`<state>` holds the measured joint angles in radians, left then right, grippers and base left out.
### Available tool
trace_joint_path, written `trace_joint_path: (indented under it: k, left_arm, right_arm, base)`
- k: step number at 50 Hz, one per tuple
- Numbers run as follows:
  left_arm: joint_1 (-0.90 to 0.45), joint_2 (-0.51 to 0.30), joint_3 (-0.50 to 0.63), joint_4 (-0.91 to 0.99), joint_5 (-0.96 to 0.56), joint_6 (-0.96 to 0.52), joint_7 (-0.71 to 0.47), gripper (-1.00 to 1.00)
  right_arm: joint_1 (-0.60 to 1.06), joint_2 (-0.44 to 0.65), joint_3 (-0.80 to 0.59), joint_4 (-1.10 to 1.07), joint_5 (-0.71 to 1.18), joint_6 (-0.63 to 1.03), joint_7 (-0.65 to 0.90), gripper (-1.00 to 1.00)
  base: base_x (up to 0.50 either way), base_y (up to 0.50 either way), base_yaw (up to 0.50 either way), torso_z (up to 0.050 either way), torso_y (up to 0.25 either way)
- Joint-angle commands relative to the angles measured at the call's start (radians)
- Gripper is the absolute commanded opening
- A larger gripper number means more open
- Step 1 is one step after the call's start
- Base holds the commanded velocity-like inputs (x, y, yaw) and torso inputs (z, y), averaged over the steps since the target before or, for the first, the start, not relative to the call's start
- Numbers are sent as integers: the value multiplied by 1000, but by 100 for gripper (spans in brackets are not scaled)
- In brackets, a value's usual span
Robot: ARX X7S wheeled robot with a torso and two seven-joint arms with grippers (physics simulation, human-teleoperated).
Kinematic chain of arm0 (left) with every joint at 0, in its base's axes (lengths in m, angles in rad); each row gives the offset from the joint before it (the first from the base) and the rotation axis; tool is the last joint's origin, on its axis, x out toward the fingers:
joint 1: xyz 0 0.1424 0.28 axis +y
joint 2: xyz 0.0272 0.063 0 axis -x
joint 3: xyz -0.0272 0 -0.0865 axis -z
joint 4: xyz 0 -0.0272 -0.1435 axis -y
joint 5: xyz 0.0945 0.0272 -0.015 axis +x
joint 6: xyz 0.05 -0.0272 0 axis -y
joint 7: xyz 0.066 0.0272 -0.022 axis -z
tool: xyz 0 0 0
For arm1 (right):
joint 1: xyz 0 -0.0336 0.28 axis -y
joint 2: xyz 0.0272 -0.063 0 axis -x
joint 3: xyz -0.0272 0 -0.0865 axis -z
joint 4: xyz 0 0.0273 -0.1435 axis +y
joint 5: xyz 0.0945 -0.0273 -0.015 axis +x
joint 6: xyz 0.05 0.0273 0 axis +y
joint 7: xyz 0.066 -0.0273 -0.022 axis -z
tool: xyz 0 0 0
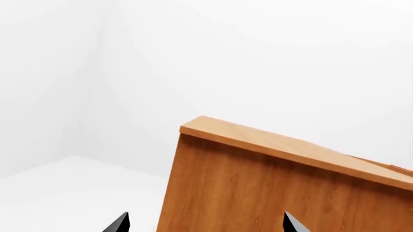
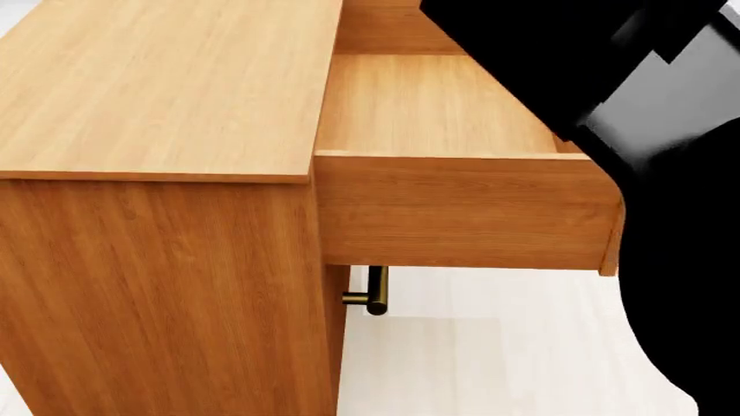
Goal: Put the bowl on top of the cabinet.
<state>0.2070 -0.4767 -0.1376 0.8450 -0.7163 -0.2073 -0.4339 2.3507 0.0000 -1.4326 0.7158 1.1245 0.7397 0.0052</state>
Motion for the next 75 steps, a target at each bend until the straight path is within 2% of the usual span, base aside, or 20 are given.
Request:
trace_joint_path:
  k: [1,23,40,75]
  left_arm:
    - [10,-7,-11,8,-13,9,0,100]
    - [15,-11,-16,3,-24,23,2,100]
    - [17,-15,-15,4,-26,29,1,100]
    - [33,-29,-35,16,-59,48,-3,100]
  right_arm:
    - [5,0,-87,-53,38,-8,-11,-100]
    - [-60,0,-114,-88,-12,38,-102,-100]
    - [-148,0,-114,-148,-161,84,-205,-100]
    - [-299,0,-112,-320,-316,139,-293,-100]
  base:
    - [0,0,0,0,0]
    - [0,0,0,0,0]
    - [0,0,0,0,1]
    - [0,0,0,0,0]
